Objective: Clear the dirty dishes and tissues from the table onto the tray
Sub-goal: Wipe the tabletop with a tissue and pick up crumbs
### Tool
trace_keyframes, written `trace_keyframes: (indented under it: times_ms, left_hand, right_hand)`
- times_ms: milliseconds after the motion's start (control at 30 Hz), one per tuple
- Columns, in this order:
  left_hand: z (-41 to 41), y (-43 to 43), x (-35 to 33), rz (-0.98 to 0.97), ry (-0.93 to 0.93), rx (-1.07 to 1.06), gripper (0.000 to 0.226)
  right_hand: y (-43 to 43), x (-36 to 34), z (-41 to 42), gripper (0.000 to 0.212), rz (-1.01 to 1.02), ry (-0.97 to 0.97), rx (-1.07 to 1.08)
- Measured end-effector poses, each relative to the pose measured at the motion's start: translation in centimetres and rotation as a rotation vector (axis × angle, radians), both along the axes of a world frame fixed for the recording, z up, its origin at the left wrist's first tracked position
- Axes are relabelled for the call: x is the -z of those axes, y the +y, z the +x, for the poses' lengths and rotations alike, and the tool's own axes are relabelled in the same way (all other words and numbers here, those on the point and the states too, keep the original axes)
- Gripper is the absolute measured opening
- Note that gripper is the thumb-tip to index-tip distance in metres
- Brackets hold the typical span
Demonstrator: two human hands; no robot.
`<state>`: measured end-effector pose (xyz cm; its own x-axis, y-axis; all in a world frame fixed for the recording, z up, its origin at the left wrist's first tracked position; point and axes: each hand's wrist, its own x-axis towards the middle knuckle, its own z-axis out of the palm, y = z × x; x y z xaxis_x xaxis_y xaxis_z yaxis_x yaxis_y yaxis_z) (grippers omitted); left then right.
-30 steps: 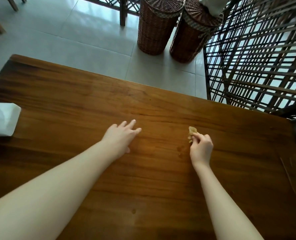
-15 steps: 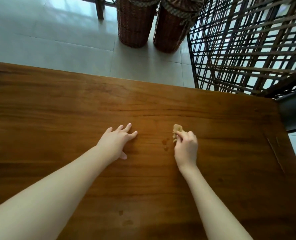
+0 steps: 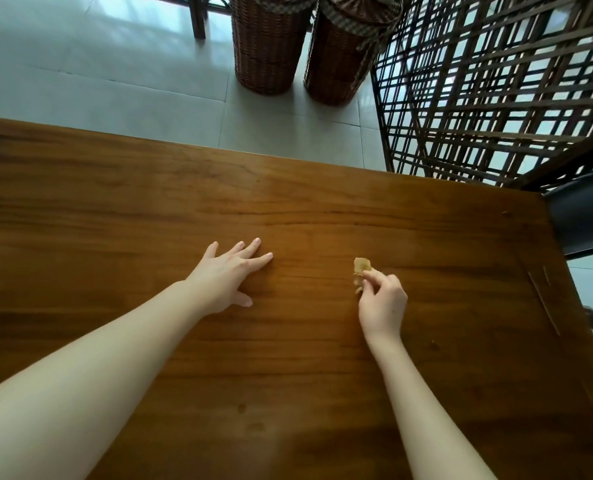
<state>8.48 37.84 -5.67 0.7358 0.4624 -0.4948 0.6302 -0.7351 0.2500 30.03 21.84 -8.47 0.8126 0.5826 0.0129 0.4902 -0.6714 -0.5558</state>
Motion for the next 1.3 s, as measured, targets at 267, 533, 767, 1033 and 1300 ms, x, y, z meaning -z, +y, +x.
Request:
trace_keyframes:
  times_ms: [267,533,767,1033,1300]
  left_hand:
    - [-4.7,-2.8,-0.3,0.015,-0.116,-0.143,0.093]
    - [-11.6,-4.5,-1.0,0.080,0.067,-0.056,0.090]
    - [-14.4,-10.4,-1.5,0.075,0.069,-0.080,0.091]
    - [-18.7,-15.7,-2.2,0.147,0.085,-0.068,0.087]
    - [-23.6,-19.0,-1.8,0.095,0.128,-0.126,0.088]
  right_hand:
    - [-2.4,-0.4,-11.3,0.021,-0.029,-0.066,-0.408]
    - [-5.3,-1.1,-5.4,0.021,-0.157,-0.074,-0.165]
    - [-7.3,-0.9,-14.1,0.017,-0.142,0.010,-0.230]
    - [-12.8,-2.3,-24.7,0.026,-0.136,-0.107,-0.645]
    - [-8.3,-1.6,-19.4,0.020,-0.127,-0.032,-0.033]
